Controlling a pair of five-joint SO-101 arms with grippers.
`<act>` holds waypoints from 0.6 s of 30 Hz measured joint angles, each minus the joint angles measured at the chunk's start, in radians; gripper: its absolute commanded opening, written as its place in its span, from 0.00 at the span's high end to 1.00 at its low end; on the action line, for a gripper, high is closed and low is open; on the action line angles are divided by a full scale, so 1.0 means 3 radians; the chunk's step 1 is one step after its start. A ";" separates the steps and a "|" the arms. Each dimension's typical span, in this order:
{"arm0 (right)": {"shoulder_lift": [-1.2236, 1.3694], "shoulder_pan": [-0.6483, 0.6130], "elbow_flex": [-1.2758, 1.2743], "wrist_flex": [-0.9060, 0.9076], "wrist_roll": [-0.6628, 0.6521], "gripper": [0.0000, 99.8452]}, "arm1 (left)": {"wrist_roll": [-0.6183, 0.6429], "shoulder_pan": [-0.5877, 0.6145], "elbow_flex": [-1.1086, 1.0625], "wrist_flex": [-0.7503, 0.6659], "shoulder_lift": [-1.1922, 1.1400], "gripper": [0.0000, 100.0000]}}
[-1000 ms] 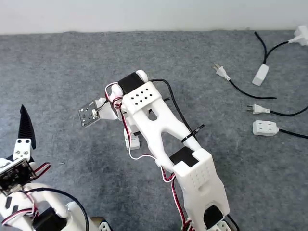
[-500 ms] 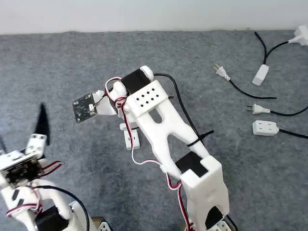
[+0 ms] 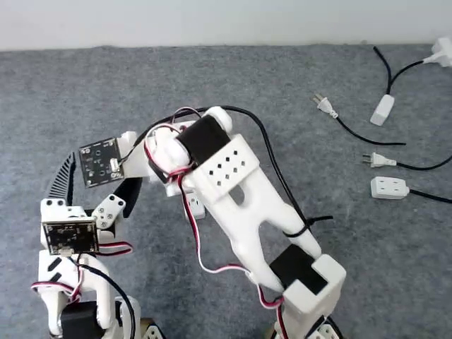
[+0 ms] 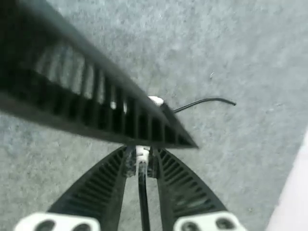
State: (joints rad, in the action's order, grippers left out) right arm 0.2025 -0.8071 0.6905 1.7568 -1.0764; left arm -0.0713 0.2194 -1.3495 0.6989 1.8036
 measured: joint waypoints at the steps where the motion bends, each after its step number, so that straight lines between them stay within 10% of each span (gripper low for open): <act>1: -0.0046 -0.0020 0.0000 0.0000 0.0010 0.99 | 0.0000 -0.0010 0.0000 0.0010 0.0000 0.60; 18: -0.0409 -0.0031 0.0000 0.0000 0.0061 0.99 | 0.0010 -0.0020 -0.0179 0.0020 0.0000 0.60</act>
State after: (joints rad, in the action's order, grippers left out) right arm 0.0798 -0.8163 0.6905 1.7568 -1.0579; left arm -0.0683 0.2133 -1.4032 0.7050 1.8036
